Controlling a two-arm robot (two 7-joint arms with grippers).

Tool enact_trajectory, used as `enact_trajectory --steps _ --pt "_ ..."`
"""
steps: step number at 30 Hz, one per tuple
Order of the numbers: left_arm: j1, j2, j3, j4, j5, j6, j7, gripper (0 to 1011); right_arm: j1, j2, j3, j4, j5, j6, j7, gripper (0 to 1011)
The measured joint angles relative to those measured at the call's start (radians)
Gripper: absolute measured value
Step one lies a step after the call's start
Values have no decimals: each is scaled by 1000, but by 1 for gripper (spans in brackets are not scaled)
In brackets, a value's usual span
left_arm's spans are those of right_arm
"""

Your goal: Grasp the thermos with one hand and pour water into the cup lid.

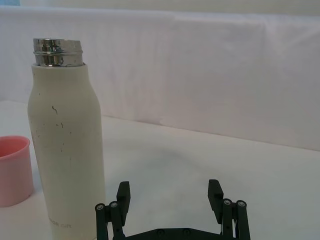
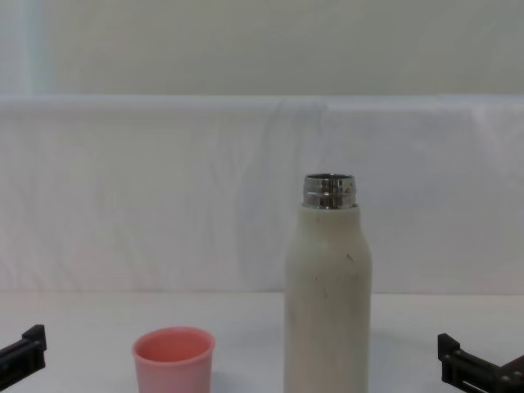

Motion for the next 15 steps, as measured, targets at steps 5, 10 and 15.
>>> enact_trajectory --steps 5,10,15 --pt "0 0 0 0 0 0 0 1001 0 0 0 0 0 0 0 1001" --pt "0 0 0 0 0 0 0 1001 0 0 0 0 0 0 0 1001" --pt "0 0 0 0 0 0 0 1001 0 0 0 0 0 0 0 1001"
